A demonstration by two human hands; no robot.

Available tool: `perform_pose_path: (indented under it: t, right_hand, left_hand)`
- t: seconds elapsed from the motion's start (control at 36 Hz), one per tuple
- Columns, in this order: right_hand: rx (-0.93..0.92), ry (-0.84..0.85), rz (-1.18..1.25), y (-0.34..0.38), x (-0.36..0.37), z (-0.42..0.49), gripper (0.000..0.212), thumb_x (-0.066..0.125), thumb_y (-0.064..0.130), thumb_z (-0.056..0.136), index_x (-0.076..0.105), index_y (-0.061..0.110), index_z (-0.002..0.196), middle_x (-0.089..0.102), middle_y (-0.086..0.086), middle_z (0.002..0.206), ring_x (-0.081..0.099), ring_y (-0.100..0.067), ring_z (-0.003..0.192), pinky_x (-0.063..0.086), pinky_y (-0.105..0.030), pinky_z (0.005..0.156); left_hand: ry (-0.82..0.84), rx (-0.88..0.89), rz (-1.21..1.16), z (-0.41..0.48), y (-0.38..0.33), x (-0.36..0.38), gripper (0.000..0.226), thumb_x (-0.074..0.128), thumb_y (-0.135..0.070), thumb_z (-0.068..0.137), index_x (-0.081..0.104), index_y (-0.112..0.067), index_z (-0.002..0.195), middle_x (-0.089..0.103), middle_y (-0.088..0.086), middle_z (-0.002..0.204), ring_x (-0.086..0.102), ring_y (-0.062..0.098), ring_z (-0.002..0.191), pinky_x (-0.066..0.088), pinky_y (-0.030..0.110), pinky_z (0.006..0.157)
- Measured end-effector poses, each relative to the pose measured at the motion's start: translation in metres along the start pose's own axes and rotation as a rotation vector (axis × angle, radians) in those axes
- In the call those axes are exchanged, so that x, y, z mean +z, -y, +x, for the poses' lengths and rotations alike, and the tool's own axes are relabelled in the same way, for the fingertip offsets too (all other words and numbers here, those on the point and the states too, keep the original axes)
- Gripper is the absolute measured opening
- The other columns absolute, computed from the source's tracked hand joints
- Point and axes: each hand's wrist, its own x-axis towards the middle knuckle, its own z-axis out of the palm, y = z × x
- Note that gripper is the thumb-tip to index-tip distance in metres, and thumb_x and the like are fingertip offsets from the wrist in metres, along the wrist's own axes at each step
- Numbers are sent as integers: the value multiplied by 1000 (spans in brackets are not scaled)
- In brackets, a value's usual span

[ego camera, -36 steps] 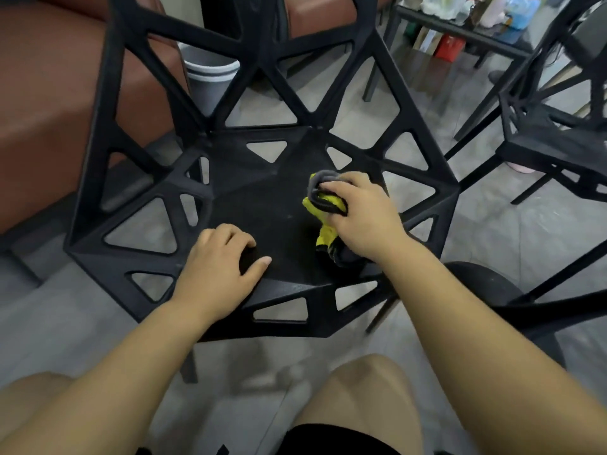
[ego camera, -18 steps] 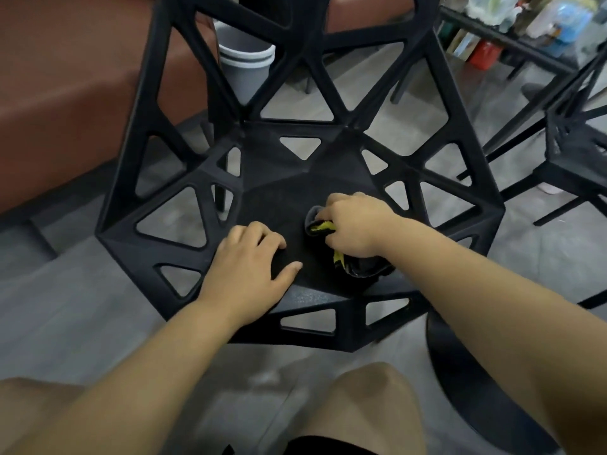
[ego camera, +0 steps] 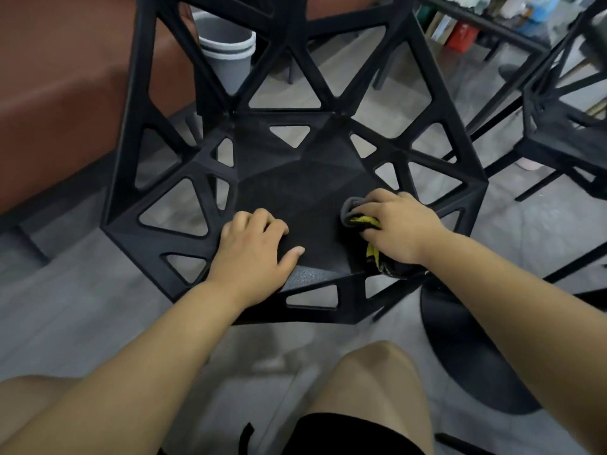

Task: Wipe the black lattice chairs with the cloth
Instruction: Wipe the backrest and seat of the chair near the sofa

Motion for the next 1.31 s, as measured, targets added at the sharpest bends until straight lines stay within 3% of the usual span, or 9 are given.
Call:
perform_pose_path:
  t: [0.14, 0.22, 0.28, 0.42, 0.61, 0.89, 1.03, 1.19, 1.31]
  right_hand:
    - [259, -172, 176, -20, 13, -19, 45, 49, 40, 92, 44, 37, 137, 37, 10, 140, 39, -33, 118, 39, -43, 95]
    - [310, -227, 224, -15, 20, -23, 46, 50, 40, 91, 44, 37, 137, 35, 9, 141, 38, -33, 119, 37, -43, 98]
    - [340, -260, 231, -10, 23, -24, 46, 50, 40, 90, 45, 37, 136, 36, 10, 140, 37, -32, 118, 39, -42, 96]
    - [369, -287, 261, -7, 25, -25, 46, 50, 40, 89, 46, 37, 135, 36, 10, 140, 37, -30, 117, 41, -42, 93]
    - [360, -280, 255, 3, 26, -33, 45, 50, 39, 90, 48, 35, 134, 38, 10, 137, 37, -30, 116, 41, -41, 91]
    - [257, -230, 220, 54, 38, -67, 43, 53, 40, 87, 51, 36, 130, 42, 11, 129, 40, -30, 110, 42, -39, 91]
    - [141, -190, 210, 65, 39, -76, 44, 57, 39, 86, 52, 37, 129, 44, 11, 128, 44, -28, 105, 42, -36, 90]
    - [91, -188, 309, 60, 32, -74, 44, 66, 38, 82, 57, 35, 125, 48, 11, 126, 50, -25, 109, 41, -35, 94]
    - [99, -208, 397, 56, 22, -69, 47, 71, 35, 81, 57, 30, 126, 48, 11, 123, 50, -16, 112, 44, -36, 93]
  left_hand:
    - [11, 221, 70, -9, -6, 1, 58, 38, -62, 81, 66, -19, 107, 59, -1, 106, 54, 27, 92, 44, 41, 83]
    - [117, 244, 143, -14, -13, 2, 73, 44, -69, 73, 60, -17, 121, 56, 5, 119, 51, 32, 104, 40, 55, 95]
    - [167, 233, 160, -16, -18, 3, 70, 60, -57, 74, 53, -18, 132, 51, 8, 129, 46, 36, 115, 28, 61, 103]
    - [248, 204, 149, -15, -18, -1, 71, 56, -41, 85, 24, -30, 147, 22, -2, 151, 15, 26, 139, 6, 50, 116]
    - [373, 222, 162, -15, -16, -19, 68, 55, -37, 86, 24, -31, 147, 18, -6, 155, 14, 22, 144, 13, 45, 117]
    - [281, 288, 112, -65, 23, -36, 67, 70, -28, 69, 52, -27, 133, 43, -5, 145, 36, 25, 136, 26, 49, 111]
    - [228, 374, 144, -86, 36, -38, 68, 79, -34, 43, 70, -22, 109, 66, 1, 118, 64, 28, 107, 53, 55, 80]
    - [271, 230, -27, -76, 31, -56, 58, 31, -62, 67, 70, -39, 103, 59, -23, 122, 51, -1, 119, 46, 30, 96]
    - [337, 255, 53, -50, 25, -62, 37, 42, -58, 84, 68, -39, 101, 62, -24, 105, 56, -1, 98, 48, 26, 82]
